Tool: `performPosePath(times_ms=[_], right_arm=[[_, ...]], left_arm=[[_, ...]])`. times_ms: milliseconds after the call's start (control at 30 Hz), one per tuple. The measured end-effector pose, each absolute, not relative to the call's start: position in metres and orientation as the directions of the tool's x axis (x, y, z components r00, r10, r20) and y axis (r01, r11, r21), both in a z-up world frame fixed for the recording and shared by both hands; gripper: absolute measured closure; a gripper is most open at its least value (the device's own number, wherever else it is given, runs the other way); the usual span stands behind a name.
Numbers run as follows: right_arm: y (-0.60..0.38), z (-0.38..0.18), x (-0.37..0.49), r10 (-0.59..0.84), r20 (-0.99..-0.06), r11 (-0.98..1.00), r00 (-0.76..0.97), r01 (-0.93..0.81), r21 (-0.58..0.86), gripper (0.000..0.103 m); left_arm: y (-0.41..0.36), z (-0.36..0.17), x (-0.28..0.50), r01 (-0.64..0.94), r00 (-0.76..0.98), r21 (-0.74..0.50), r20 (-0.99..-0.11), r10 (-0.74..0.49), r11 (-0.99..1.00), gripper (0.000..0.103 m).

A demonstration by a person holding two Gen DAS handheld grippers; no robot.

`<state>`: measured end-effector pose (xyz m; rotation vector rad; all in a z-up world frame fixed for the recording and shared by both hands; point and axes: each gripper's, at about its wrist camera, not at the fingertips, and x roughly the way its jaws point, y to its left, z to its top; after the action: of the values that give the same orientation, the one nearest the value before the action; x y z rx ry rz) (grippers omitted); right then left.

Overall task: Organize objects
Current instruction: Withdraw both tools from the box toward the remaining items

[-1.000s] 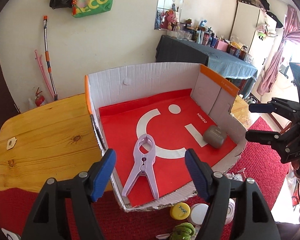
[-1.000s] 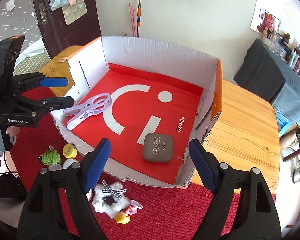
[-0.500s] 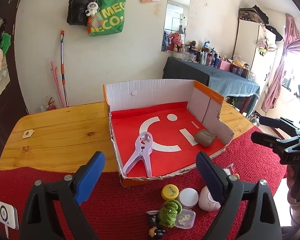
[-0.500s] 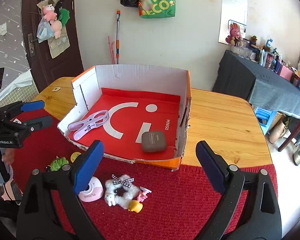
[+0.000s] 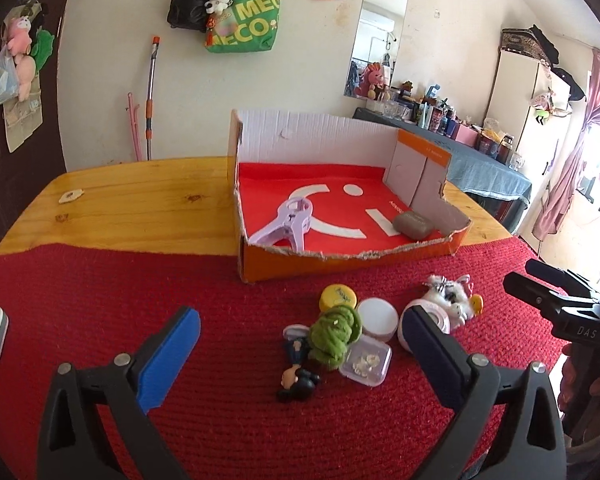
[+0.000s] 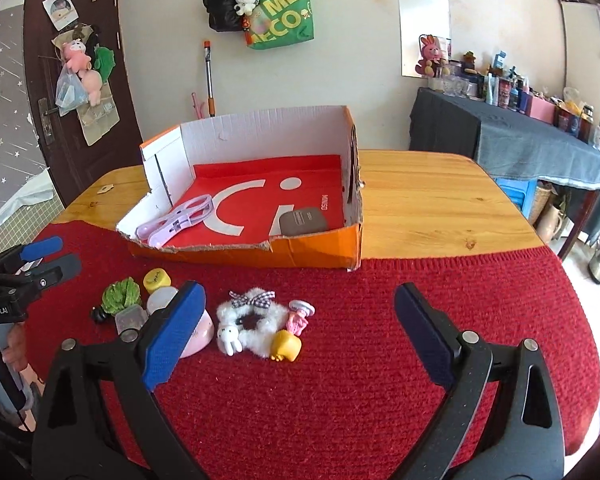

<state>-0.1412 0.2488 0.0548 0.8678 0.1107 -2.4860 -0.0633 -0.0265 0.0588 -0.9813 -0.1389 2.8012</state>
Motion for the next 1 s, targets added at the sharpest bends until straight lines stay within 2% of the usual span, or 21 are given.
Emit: performPosePath(times_ms=[200, 633, 1000], right_arm=[[0.25, 0.024, -0.144, -0.407, -0.656, -0.882, -0.635, 0.46, 0.102, 0.006], [0.255, 0.015, -0.153, -0.343, -0.696, -0.902, -0.631, 0.428, 0.057, 0.006], [0.262, 0.006, -0.161, -0.298, -0.725, -0.919, -0.621, 0.393, 0.041, 0.006]], left_arm=[[-0.031, 0.031, -0.059, -0.108, -0.721, -0.165, -0.666, 0.191, -0.98, 0.0], [-0.041, 0.024, -0.066, -0.067, -0.689, -0.155, -0.707, 0.158, -0.986, 0.0], [-0.043, 0.021, -0.077, -0.07, -0.663, -0.086, -0.74, 0.11, -0.994, 0.0]])
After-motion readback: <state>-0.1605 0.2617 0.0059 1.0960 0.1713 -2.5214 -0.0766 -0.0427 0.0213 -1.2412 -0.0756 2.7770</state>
